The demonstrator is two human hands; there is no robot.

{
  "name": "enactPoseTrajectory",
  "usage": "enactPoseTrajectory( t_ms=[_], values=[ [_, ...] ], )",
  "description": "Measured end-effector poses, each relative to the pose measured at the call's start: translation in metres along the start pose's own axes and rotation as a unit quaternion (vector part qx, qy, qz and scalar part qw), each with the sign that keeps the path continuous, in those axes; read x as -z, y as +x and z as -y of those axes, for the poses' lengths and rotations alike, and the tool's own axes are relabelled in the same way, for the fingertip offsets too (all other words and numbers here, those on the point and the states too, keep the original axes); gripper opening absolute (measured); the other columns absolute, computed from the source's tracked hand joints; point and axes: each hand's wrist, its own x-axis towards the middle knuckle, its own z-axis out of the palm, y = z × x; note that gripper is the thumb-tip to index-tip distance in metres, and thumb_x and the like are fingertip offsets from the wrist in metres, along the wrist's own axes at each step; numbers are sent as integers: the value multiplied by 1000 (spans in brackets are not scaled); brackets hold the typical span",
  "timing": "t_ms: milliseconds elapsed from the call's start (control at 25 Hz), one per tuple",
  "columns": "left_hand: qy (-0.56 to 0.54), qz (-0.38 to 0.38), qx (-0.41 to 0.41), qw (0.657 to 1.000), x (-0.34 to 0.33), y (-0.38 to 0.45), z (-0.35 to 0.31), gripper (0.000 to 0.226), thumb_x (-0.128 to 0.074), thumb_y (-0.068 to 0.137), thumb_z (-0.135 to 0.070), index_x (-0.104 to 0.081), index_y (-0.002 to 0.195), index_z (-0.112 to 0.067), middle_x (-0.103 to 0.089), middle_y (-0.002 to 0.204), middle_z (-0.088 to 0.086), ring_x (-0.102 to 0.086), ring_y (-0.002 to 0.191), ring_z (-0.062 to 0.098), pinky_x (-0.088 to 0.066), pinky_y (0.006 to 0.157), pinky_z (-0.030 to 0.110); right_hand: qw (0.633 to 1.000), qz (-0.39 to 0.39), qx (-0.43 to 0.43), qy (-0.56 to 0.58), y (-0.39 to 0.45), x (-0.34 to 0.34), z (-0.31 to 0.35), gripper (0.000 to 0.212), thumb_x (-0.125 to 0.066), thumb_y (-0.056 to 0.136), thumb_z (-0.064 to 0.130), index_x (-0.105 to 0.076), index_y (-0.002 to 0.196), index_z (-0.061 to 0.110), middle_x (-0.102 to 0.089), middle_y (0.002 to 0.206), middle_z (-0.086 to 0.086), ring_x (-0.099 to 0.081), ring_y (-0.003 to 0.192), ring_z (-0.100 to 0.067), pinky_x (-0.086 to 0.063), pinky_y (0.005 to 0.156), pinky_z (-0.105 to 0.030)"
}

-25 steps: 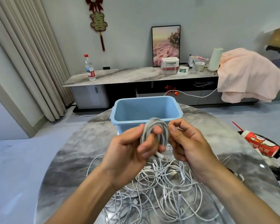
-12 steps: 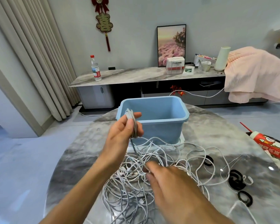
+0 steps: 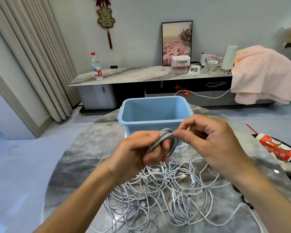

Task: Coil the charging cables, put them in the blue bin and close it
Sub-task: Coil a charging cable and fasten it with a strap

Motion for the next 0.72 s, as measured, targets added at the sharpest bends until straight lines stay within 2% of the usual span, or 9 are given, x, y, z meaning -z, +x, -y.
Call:
enactPoseTrajectory(
  t_ms=[80, 160, 240, 280, 360, 480, 560, 640, 720],
  values=[
    [-95, -10, 2, 995, -1, 0, 2, 25, -44, 91, -21, -61, 83, -4, -35, 46, -3, -29, 46, 14, -47, 75, 33, 991, -3, -79, 112, -2, -13, -7, 21, -68, 79, 41, -55, 80, 25, -43, 52, -7, -30, 49, -23, -25, 45, -37],
    [-174, -21, 0, 985, 0, -1, 4, 17, -53, 88, -20, -61, 83, -5, -35, 47, -5, -30, 46, 12, -49, 76, 32, 975, -2, -129, 182, -5, -23, -11, 16, -63, 87, 31, -50, 84, 23, -44, 52, 1, -35, 49, -21, -33, 42, -32],
    [-221, -45, -1, 974, -1, -1, 5, 13, -60, 85, -18, -61, 82, -6, -34, 47, -5, -30, 45, 11, -51, 77, 31, 960, 2, -155, 235, -8, -32, -12, 10, -57, 96, 17, -49, 90, 14, -49, 54, 2, -44, 51, -16, -46, 52, -37],
    [-233, -69, -3, 970, -2, -1, 5, 12, -60, 84, -17, -61, 81, -6, -32, 47, -5, -30, 45, 10, -51, 76, 30, 954, 0, -164, 251, -10, -35, -13, 8, -54, 97, 12, -48, 92, 11, -52, 55, 0, -48, 53, -16, -48, 58, -40],
    [-246, -127, -3, 961, -6, 0, 4, 14, -56, 85, -16, -61, 77, -6, -29, 46, -5, -29, 43, 10, -51, 74, 27, 948, -10, -179, 261, -12, -37, -13, 8, -52, 99, 8, -49, 92, 11, -60, 61, -4, -52, 57, -22, -47, 58, -38],
    [-271, -177, -5, 946, -11, 4, 3, 17, -54, 86, -20, -59, 77, -6, -27, 46, -4, -28, 43, 10, -48, 75, 27, 965, -20, -158, 210, -18, -37, -13, 15, -53, 98, 6, -53, 90, 19, -66, 67, -8, -50, 56, -27, -43, 53, -40],
    [-296, -199, -23, 934, -8, 5, -2, 18, -50, 89, -21, -56, 78, -7, -27, 47, -5, -28, 43, 9, -47, 77, 25, 988, 7, -108, 107, -25, -39, -12, 22, -54, 97, 8, -58, 87, 27, -66, 68, -8, -49, 53, -27, -40, 51, -39],
    [-311, -217, -43, 925, -4, 4, -9, 19, -48, 91, -21, -55, 78, -8, -28, 47, -5, -29, 43, 9, -46, 79, 23, 997, 67, -36, -35, -32, -43, -10, 18, -55, 94, 13, -61, 90, 30, -68, 71, 2, -53, 53, -8, -42, 52, -29],
    [-309, -229, -51, 922, 0, 3, -15, 18, -48, 90, -22, -54, 78, -9, -28, 47, -6, -29, 43, 9, -46, 79, 23, 991, 102, 4, -93, -35, -50, -6, 14, -58, 88, 19, -62, 94, 31, -69, 81, 11, -62, 70, -7, -48, 61, -25]
  ],
)
